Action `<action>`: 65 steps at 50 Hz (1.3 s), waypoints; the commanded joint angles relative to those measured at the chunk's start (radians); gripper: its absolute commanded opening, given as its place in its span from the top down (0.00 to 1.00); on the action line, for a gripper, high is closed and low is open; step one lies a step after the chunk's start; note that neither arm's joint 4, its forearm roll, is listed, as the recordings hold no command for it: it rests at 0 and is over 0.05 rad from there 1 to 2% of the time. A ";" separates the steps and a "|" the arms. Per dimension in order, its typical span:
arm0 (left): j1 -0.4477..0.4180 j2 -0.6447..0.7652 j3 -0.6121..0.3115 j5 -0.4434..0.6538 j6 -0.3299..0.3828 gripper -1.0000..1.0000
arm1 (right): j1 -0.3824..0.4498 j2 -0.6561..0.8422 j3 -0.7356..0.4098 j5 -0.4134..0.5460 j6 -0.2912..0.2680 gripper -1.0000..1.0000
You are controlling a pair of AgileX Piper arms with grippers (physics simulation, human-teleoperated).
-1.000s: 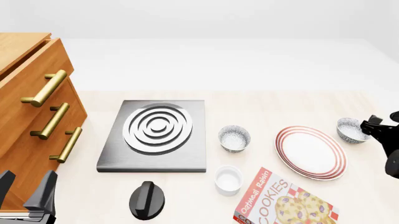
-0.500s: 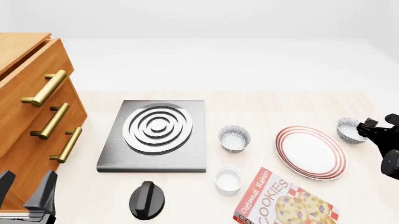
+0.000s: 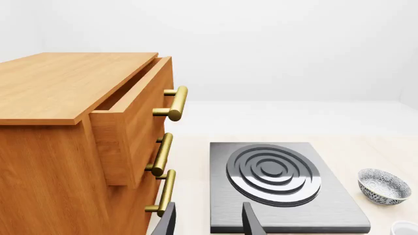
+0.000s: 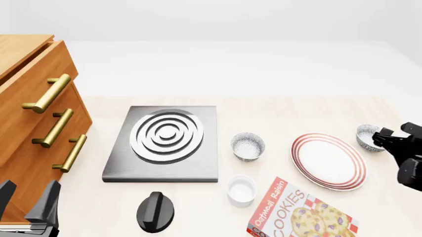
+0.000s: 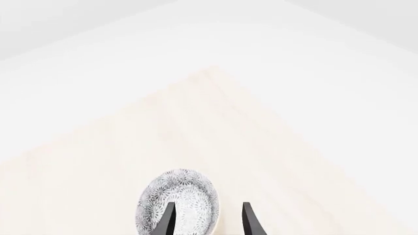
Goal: Pick the akita bowl next to the plate and place it on the plate.
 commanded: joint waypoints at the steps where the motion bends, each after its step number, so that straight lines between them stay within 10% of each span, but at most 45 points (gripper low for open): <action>1: 0.000 0.000 0.000 0.000 0.000 0.00 | 0.002 0.036 -0.020 0.006 0.008 0.00; 65: 0.000 0.000 0.000 0.000 0.000 0.00 | 0.005 0.153 -0.097 0.080 0.090 0.00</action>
